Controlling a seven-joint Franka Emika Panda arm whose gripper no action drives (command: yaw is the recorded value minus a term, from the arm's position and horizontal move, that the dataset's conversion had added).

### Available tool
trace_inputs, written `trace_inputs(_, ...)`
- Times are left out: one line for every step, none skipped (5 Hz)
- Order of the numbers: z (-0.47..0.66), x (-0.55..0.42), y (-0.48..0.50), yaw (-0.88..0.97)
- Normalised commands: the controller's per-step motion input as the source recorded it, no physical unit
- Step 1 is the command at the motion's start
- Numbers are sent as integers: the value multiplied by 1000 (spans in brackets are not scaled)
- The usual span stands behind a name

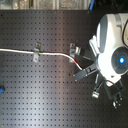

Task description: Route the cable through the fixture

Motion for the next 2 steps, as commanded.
trace_inputs(-406,-38,-87,551)
trace_inputs(-341,-63,-161,663)
